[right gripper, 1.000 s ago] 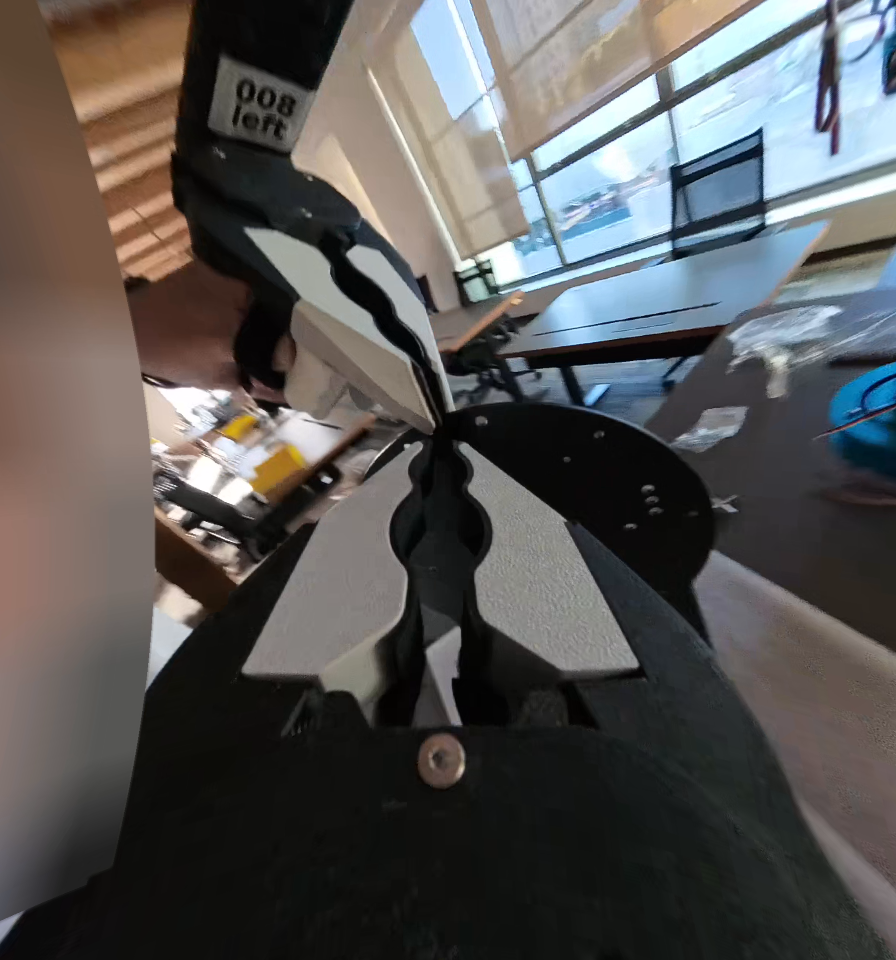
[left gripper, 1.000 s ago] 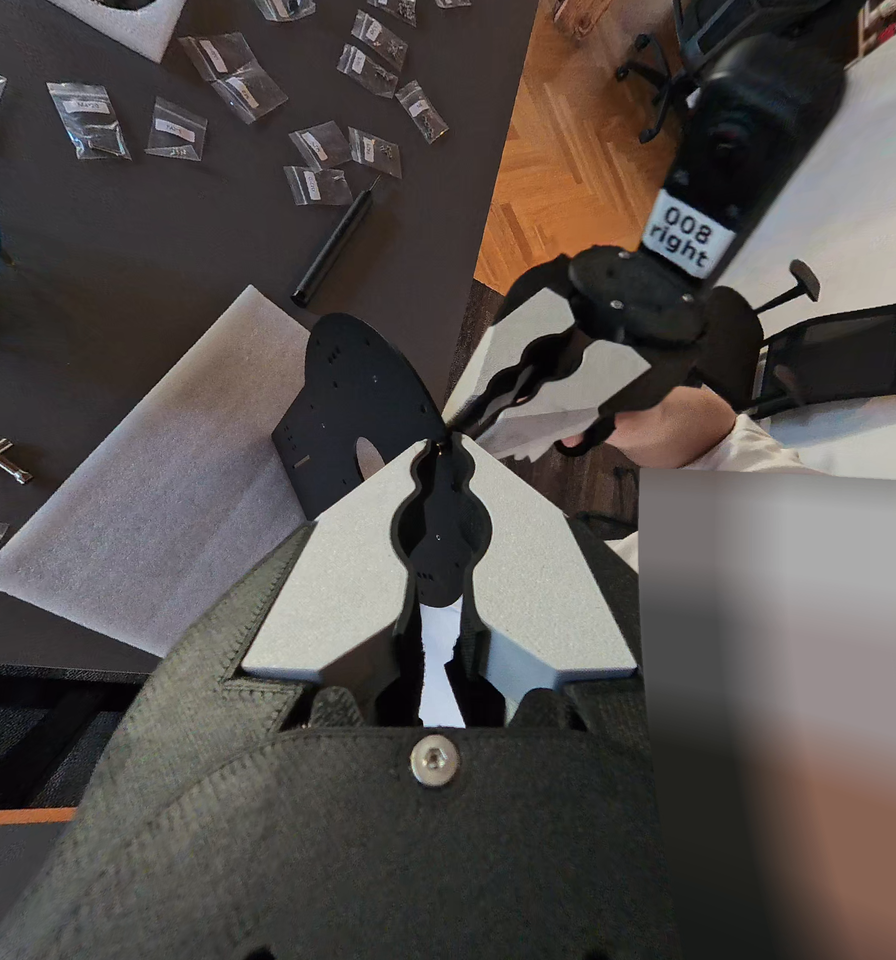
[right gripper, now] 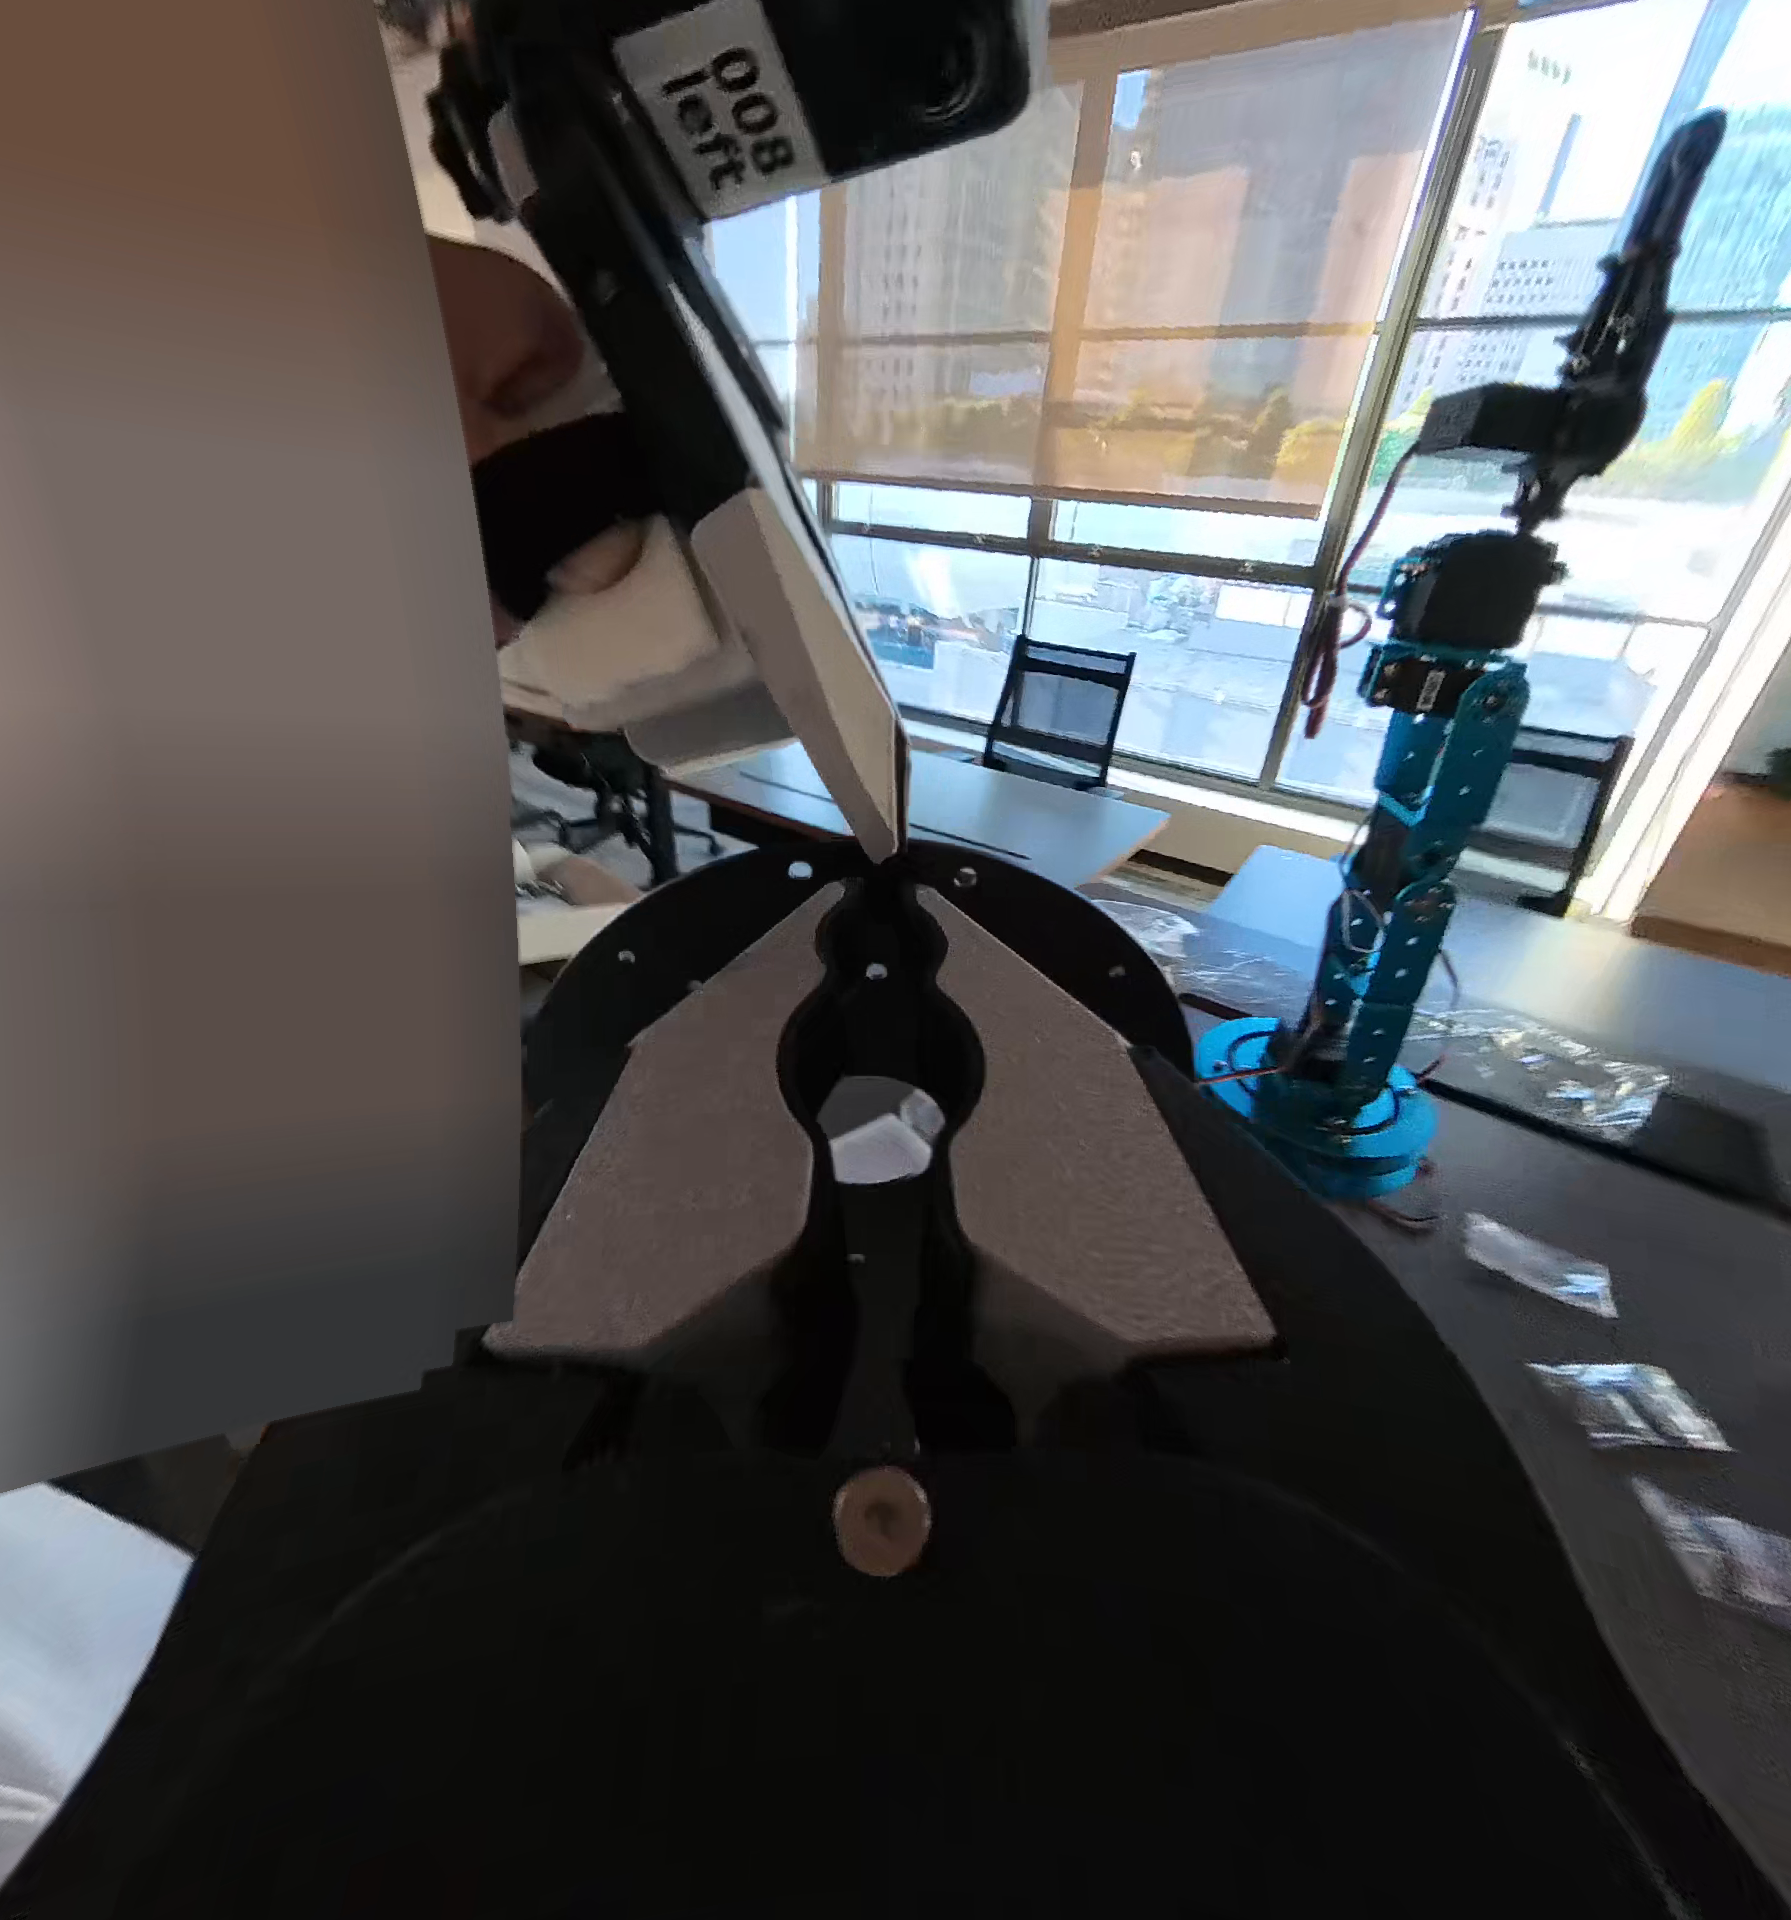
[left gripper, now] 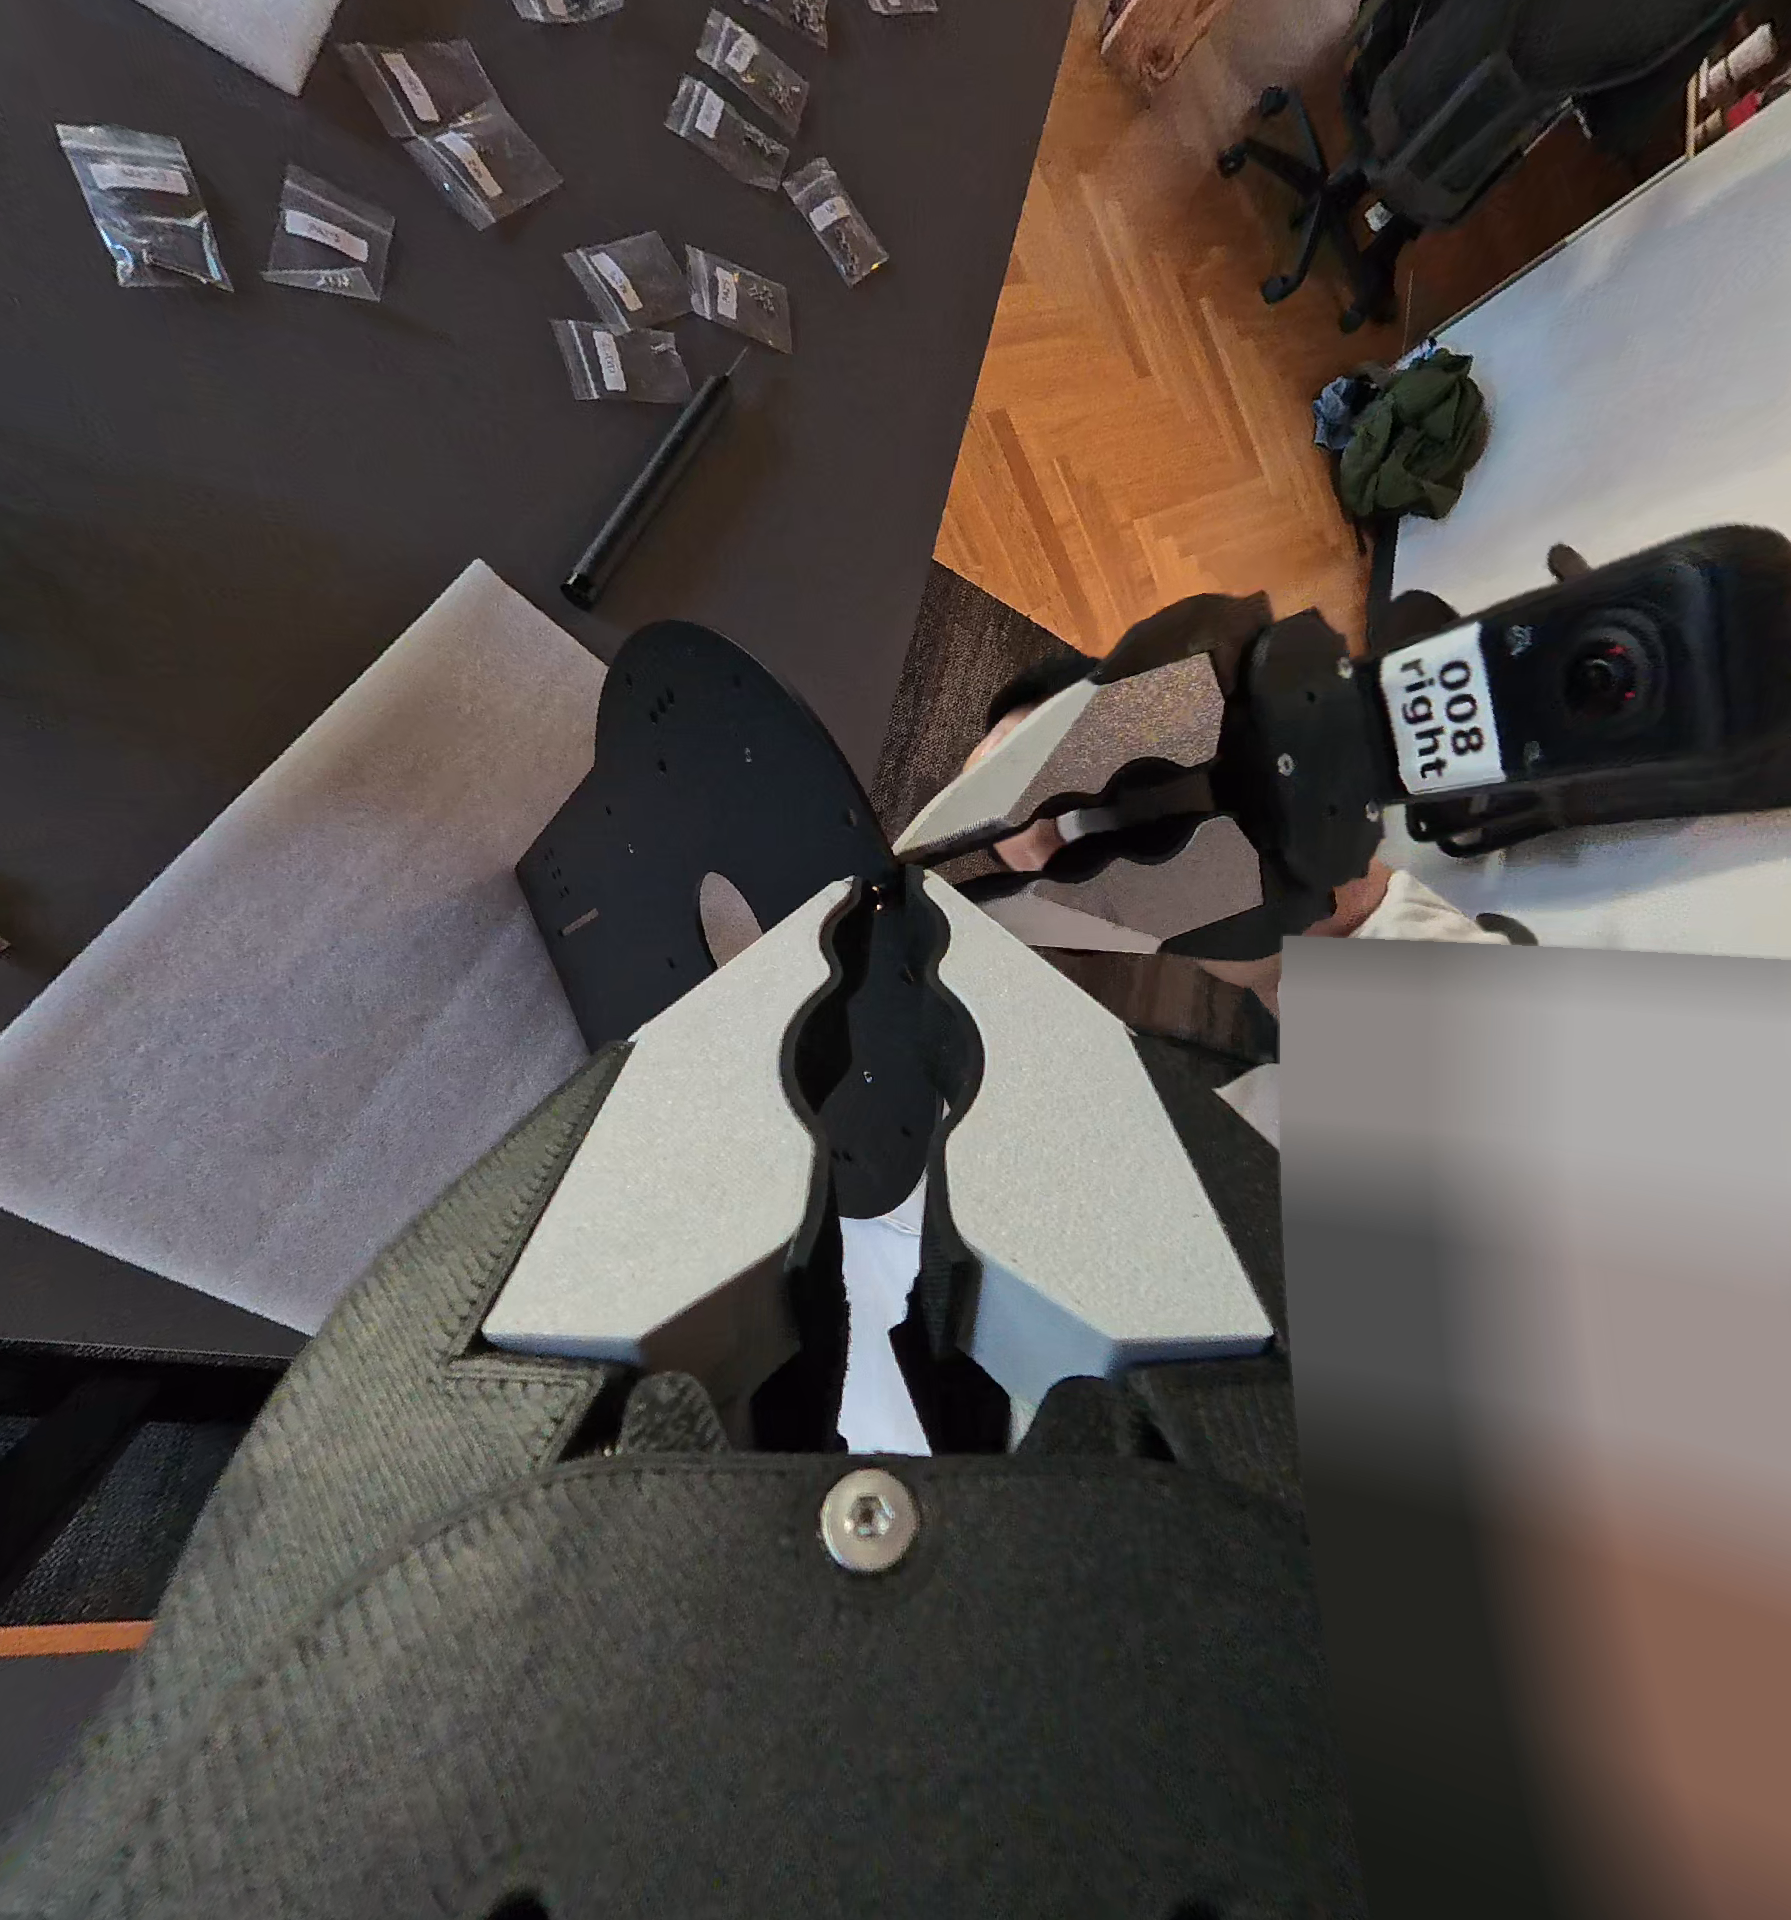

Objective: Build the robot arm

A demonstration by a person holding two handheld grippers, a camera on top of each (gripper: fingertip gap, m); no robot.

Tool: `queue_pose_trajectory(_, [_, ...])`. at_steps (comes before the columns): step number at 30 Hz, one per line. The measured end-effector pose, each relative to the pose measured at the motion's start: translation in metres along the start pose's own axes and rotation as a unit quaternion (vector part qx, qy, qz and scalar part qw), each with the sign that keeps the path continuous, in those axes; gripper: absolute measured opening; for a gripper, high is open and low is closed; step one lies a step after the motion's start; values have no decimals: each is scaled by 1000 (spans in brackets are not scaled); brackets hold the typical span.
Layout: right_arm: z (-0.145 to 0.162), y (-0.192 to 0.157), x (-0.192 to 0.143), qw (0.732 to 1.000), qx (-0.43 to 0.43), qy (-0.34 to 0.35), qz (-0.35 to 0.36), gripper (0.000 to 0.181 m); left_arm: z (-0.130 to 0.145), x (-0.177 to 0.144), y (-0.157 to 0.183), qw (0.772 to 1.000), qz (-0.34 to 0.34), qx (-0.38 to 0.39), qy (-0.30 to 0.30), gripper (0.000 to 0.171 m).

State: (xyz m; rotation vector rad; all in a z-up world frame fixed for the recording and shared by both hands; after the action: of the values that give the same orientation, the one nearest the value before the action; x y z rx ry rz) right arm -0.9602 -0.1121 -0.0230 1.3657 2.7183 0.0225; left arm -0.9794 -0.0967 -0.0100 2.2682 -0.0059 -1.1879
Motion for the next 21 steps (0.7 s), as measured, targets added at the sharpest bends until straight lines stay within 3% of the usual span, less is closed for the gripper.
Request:
queue_pose_trajectory(7, [1,0,4,996,80,21,-35,3,1,-2,-2,1000,-2,-1,2,5])
queue_pose_trajectory(11, [0,-1,1,997,-68,-22,8,4,2,-2,-1,1000,1,2,1,5])
queue_pose_trajectory(15, [2,-2,0,964,-242,-72,80,4,2,-2,-1,1000,2,2,1,5])
queue_pose_trajectory(21, [0,0,1,940,-305,-92,118,8,2,-1,0,1000,4,5,0,5])
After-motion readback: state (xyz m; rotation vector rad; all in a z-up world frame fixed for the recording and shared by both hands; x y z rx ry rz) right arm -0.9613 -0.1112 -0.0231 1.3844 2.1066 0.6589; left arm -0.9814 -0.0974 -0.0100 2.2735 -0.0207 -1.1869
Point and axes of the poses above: each gripper's, where its closed fingertips meet, x out along the fingers, z out of its underside, y = z × x across the jaws, the point moved 2 cm from there along -x, back along the fingers, and after that the axes turned 8 degrees about -y, right-handed, at the moved point
